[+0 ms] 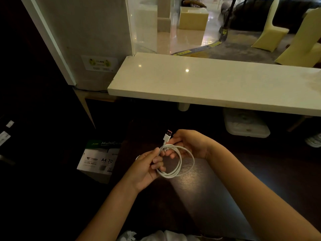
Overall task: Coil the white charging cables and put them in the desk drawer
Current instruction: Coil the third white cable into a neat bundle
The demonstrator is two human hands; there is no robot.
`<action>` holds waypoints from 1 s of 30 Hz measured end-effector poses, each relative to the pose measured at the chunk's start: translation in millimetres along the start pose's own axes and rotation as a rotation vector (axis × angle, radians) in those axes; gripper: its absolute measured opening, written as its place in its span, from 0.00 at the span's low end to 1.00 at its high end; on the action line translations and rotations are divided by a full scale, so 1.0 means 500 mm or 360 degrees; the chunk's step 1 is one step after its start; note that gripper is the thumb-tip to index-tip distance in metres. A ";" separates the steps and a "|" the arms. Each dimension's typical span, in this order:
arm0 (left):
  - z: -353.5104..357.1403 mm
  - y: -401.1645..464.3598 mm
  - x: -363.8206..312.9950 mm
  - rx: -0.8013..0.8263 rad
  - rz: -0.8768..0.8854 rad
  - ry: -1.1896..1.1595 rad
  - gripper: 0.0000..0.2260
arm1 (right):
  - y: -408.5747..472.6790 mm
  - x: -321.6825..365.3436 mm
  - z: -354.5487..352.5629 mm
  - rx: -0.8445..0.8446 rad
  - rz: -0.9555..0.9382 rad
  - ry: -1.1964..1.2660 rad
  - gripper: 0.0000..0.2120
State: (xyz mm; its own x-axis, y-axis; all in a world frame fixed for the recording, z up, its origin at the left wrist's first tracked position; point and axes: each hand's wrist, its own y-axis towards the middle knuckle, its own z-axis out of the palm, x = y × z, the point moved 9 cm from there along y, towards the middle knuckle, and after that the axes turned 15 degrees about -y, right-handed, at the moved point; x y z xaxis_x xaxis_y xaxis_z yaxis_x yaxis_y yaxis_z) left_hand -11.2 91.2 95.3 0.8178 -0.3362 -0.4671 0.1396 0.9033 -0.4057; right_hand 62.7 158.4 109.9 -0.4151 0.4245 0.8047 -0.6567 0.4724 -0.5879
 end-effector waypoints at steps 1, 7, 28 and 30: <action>0.003 -0.003 0.000 0.0019 -0.0015 0.0044 0.09 | 0.002 -0.004 0.001 -0.0015 0.0027 -0.0037 0.23; 0.011 -0.012 0.009 0.0015 -0.0118 0.0141 0.09 | 0.011 0.002 0.006 0.0004 -0.0061 0.0101 0.23; -0.012 0.003 0.002 -0.0148 0.0079 0.0205 0.11 | -0.053 0.123 0.007 -0.0278 -0.0655 -0.0731 0.17; -0.012 0.004 -0.006 -0.0104 0.0117 0.0215 0.11 | -0.055 0.099 -0.035 -0.0507 -0.0660 -0.0422 0.20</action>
State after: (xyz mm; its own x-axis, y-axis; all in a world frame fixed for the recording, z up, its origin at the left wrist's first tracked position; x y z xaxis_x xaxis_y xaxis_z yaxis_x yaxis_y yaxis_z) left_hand -16.7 92.4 91.4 0.7415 -0.3063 -0.5969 0.0416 0.9090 -0.4148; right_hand 71.6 179.9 164.4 -0.3339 -0.0339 0.9420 -0.5934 0.7840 -0.1821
